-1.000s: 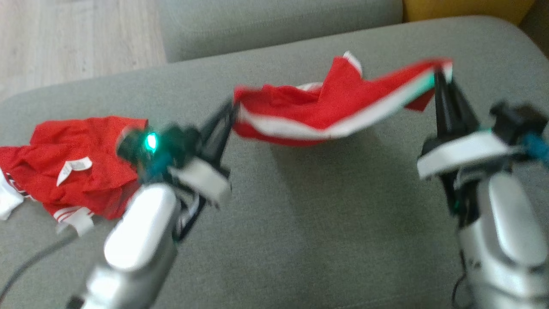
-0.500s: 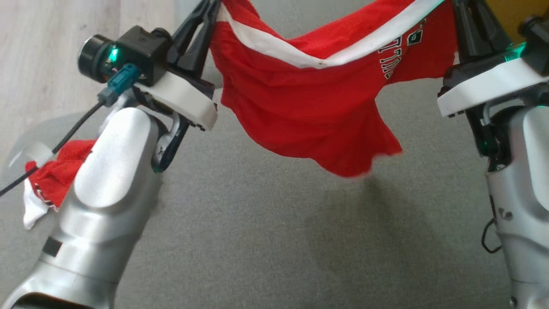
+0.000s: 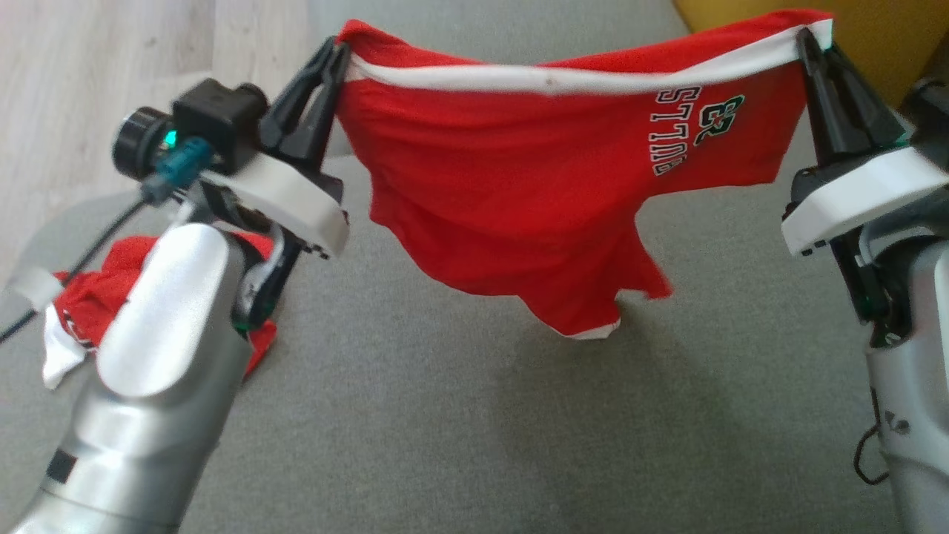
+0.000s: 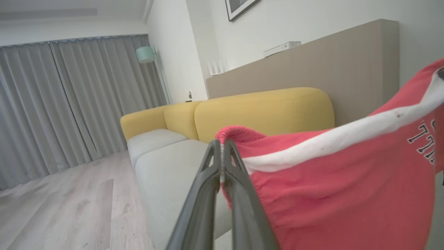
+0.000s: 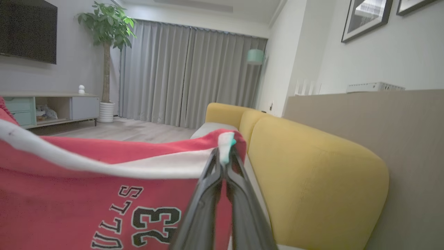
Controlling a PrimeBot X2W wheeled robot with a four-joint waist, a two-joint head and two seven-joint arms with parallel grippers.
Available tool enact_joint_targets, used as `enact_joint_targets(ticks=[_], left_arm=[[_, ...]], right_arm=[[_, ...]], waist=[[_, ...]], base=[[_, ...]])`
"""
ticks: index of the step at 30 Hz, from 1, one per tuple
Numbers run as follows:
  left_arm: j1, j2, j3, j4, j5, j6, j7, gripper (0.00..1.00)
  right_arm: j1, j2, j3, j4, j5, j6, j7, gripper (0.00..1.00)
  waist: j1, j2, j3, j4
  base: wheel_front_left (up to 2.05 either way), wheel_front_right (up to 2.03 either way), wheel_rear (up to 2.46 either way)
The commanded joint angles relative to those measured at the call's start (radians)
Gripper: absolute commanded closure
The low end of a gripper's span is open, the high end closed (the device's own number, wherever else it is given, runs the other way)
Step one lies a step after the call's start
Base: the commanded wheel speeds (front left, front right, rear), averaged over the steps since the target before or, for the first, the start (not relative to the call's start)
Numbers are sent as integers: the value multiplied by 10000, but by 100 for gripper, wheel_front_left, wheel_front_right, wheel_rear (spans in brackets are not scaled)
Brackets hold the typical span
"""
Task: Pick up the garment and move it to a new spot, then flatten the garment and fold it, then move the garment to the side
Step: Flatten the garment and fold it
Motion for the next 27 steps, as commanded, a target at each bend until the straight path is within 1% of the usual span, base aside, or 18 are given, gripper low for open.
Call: enact_joint_targets(ticks=[1,4,6,8,10,13,16,18,20,23,27], left_arm=[[-707,362,550,-390,-140,59,102,100],[-1115,349,643,-71,-407,-23,394,100],[-1714,378,679,336,-423,-76,519,100],[-2540,391,726,930,-396,-129,572,100],[-3480,324,857,1676,-407,-151,455,100],[-5003,267,1004,2864,-159,-43,-81,100],[-6318,119,1146,3887,53,151,-963,100],[-6940,-70,1212,4523,65,175,-1574,100],[-7270,-309,1217,5111,-4,88,-2119,100],[-7235,-682,1021,5873,-161,-191,-2650,100],[-6531,-1111,658,6645,-503,-439,-3015,100]], right_arm=[[-502,-107,160,-300,61,65,108,100],[-1087,-215,438,224,266,65,161,100],[-1852,-339,760,800,390,65,45,100],[-2917,-443,1110,1599,388,65,-218,100],[-4112,-305,1317,2647,502,65,-574,100],[-6048,45,1478,4265,510,65,-1416,100],[-7731,488,1209,5828,186,65,-2580,100],[-8450,763,965,6805,-120,65,-3325,100],[-8811,979,975,7681,-410,65,-3861,100],[-8842,1115,1337,8797,-589,65,-4218,100],[-8319,901,2044,9937,-372,65,-4355,100]], waist=[[0,-1,270,-9],[0,-1,777,-88],[0,-1,1304,-147],[0,-1,1931,-236],[0,-1,2465,-322],[0,-1,3103,-450],[0,-1,3469,-561],[0,-1,3556,-573],[0,-1,3564,-552],[0,-1,3545,-471],[0,-1,3472,-249]], base=[[0,0,0],[0,0,0],[0,0,0],[0,0,0],[0,0,0],[0,0,0],[0,0,0],[0,0,0],[0,0,0],[0,0,0],[0,0,0]])
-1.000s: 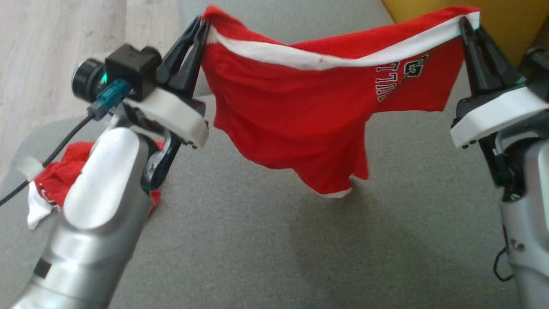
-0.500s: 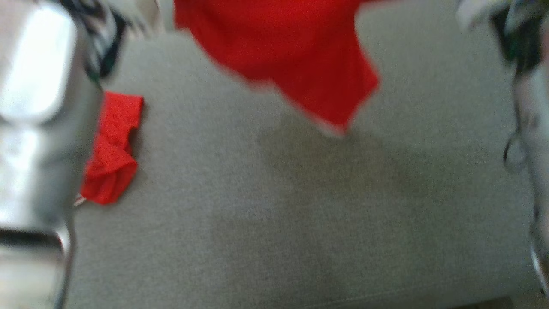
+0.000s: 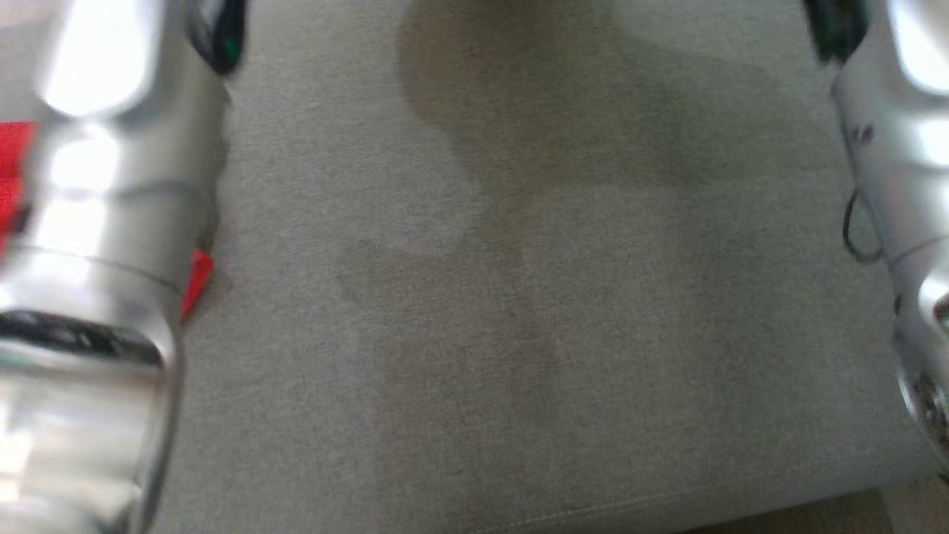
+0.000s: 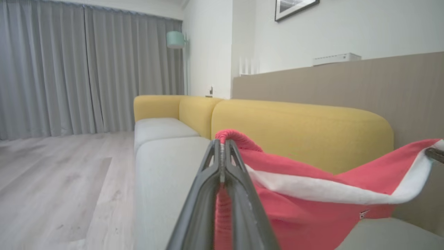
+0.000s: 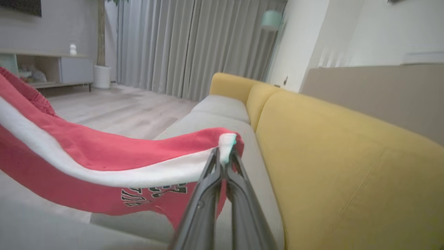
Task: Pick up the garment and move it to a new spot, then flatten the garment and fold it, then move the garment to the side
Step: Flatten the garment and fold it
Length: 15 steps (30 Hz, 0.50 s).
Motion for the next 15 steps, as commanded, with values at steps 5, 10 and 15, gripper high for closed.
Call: enact_joint_targets(ticks=[5,10,15], left_arm=[[1558,65,-841,-31,-580,-92,-232,100],[3679,248,-2186,-697,-1456,-96,-123,100],[5560,639,-3197,-1537,-2071,-98,-20,100]], right_arm=[[1068,-391,1197,596,1119,65,404,100],[2513,-1144,2709,312,2708,65,1656,100],[3888,-2432,4266,-1109,4577,65,3172,100]], waist=[[0,0,-403,280],[0,0,-887,435],[0,0,-1372,518]], base=[[0,0,0],[0,0,0],[0,0,0]])
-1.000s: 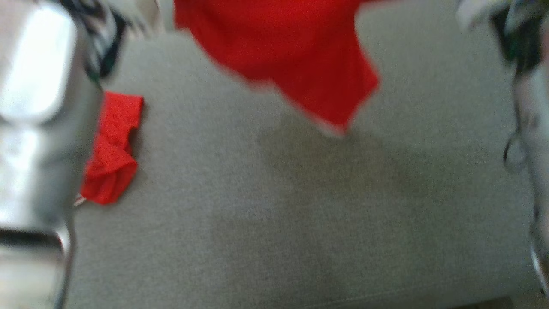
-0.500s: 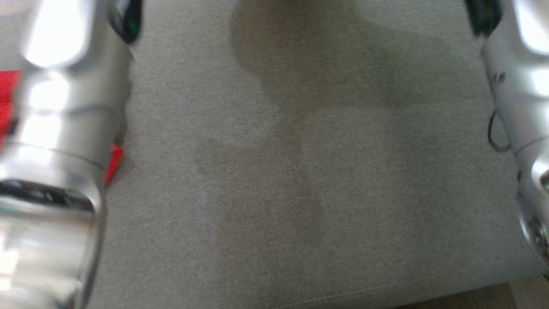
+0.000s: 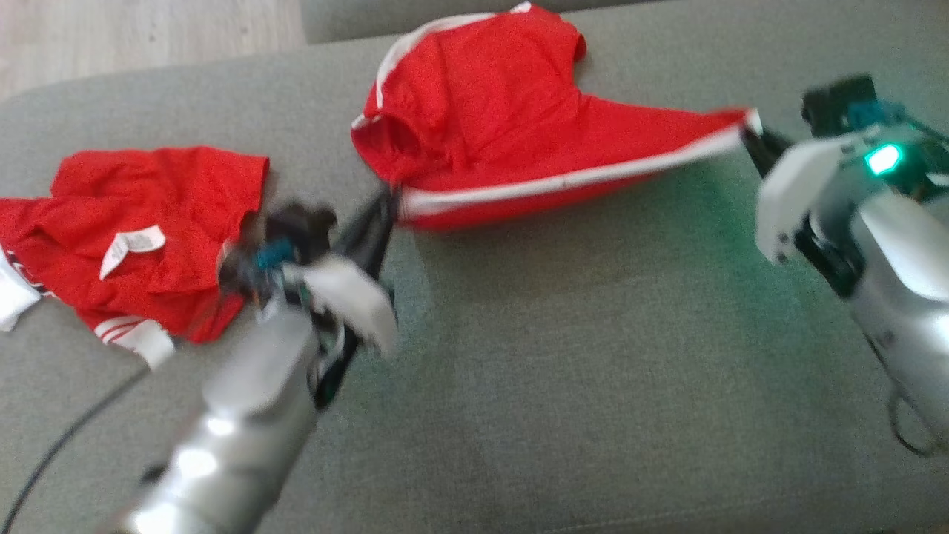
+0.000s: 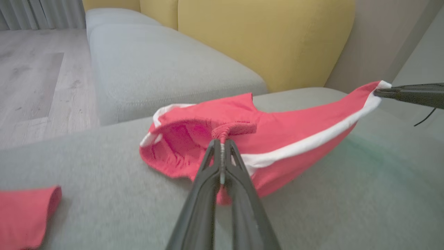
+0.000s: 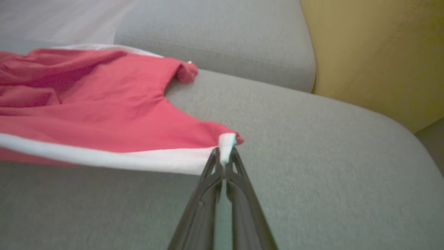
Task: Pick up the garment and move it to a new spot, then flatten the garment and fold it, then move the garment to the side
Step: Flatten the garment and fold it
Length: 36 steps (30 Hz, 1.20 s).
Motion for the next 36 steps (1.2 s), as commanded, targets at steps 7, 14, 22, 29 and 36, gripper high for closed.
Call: enact_joint_targets(ticks=[7,14,22,29,36], left_arm=[[1065,592,-435,-1115,-69,62,53,100],[2571,808,-706,-2231,-157,567,194,100],[4075,1489,-866,-4484,-303,1307,773,100],[4306,1955,-653,-6134,-360,1989,1299,100],[3612,1937,-397,-6325,-260,2249,1432,100]], right_arm=[[988,-1897,1368,-2279,1865,65,1369,100],[1902,-3491,2297,-4118,3011,65,2576,100],[2985,-5238,2412,-5962,3938,65,3891,100],[3487,-5415,1196,-6674,3580,65,3615,100],[2935,-4335,-1,-6514,2162,65,3024,100]], waist=[[2,0,-831,102],[2,0,-1839,-102],[2,0,-2267,-238],[2,0,-1983,-95],[2,0,-1251,170]], base=[[0,0,0],[0,0,0],[0,0,0],[0,0,0],[0,0,0]])
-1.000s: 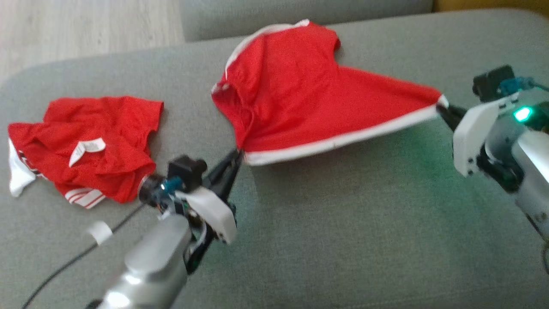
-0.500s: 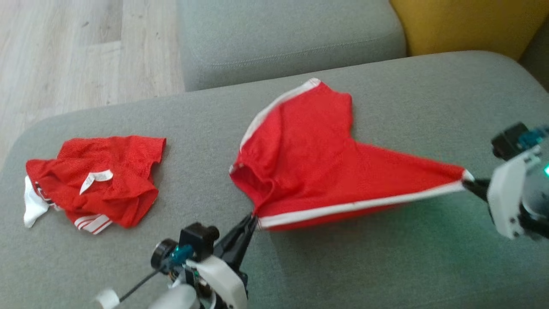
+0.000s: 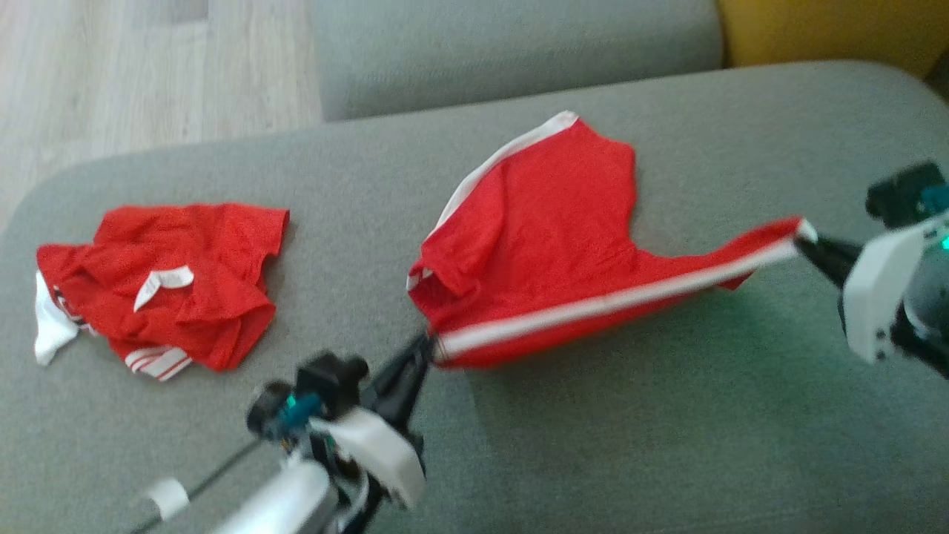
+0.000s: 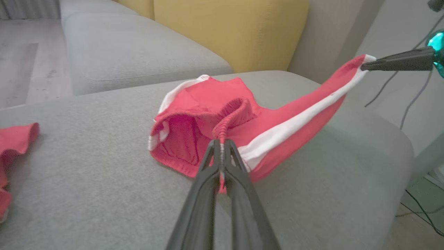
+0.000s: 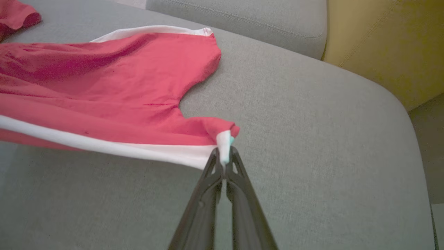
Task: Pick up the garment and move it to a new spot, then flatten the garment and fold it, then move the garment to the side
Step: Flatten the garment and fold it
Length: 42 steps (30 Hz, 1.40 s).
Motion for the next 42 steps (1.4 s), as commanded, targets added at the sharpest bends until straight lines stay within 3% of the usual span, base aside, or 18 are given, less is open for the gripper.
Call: enact_joint_targets(ticks=[1,10,21,31,42], left_arm=[[-940,216,595,-299,95,91,-38,100],[-2239,57,817,72,278,32,3,100],[-4377,-780,747,1490,585,-342,-74,100],[-5320,-1227,566,2624,784,-638,-433,100],[-5760,-1574,404,3359,806,-844,-755,100]], right_arm=[[-622,22,-431,-48,-415,65,-231,100],[-2402,1375,-1282,1170,-2249,65,-929,100],[-4986,2605,-1356,3979,-4040,65,-2186,100],[-6250,3402,-1017,6126,-4530,65,-3183,100],[-6890,3684,-634,7682,-4379,65,-3789,100]], waist=[[0,0,445,186],[0,0,1827,680],[0,0,3462,1421],[0,0,4187,1791],[0,0,4420,2042]], base=[[0,0,0],[0,0,0],[0,0,0],[0,0,0],[0,0,0]])
